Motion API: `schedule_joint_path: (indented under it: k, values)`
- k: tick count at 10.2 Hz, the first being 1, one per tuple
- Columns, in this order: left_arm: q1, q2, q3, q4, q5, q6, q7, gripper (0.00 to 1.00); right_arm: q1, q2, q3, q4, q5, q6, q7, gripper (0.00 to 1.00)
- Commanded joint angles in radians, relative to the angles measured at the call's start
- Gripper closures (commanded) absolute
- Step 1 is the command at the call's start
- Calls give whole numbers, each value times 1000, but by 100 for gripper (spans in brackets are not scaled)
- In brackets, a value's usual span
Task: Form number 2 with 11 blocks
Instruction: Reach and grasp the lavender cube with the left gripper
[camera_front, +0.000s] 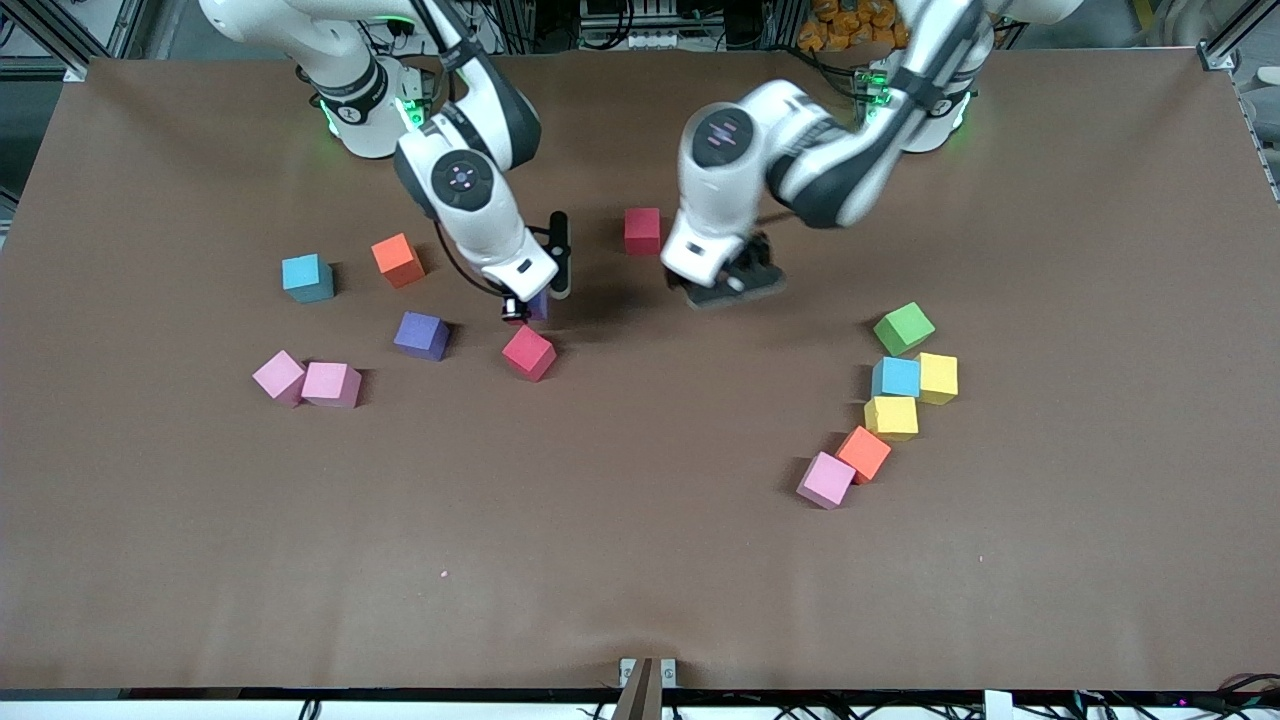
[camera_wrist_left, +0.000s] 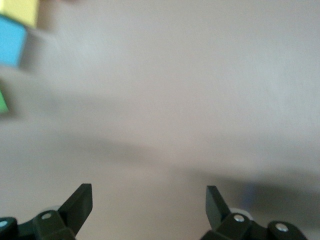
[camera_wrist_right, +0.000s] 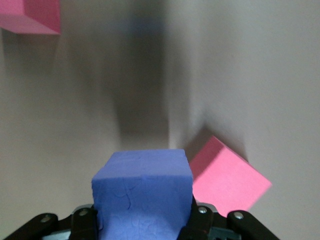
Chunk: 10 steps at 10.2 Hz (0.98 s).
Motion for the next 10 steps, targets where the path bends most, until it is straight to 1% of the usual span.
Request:
schedule_joint_path:
  k: [1,3,5,7,8,9,10]
  values:
    - [133,-4,-13,47,11,-15,206,0,53,0,-7,-4,-5,7,102,65]
    - [248,16,-11,98,20,-14,425,0,116,1,-7,-8,-5,7,198,65]
    - [300,63,-7,174,25,-14,617,0,165,16,-7,-8,-5,20,253,65]
    - [349,201,-4,347,22,-14,812,0,211,33,-9,-10,-6,39,253,65]
    - [349,230,-4,382,22,-14,903,0,223,38,-9,-10,-6,40,253,65]
    - [340,253,-4,396,17,-12,957,0,232,41,-9,-14,-6,56,256,65]
    - [334,307,-4,464,16,-14,997,0,248,41,-9,-34,-6,85,282,65]
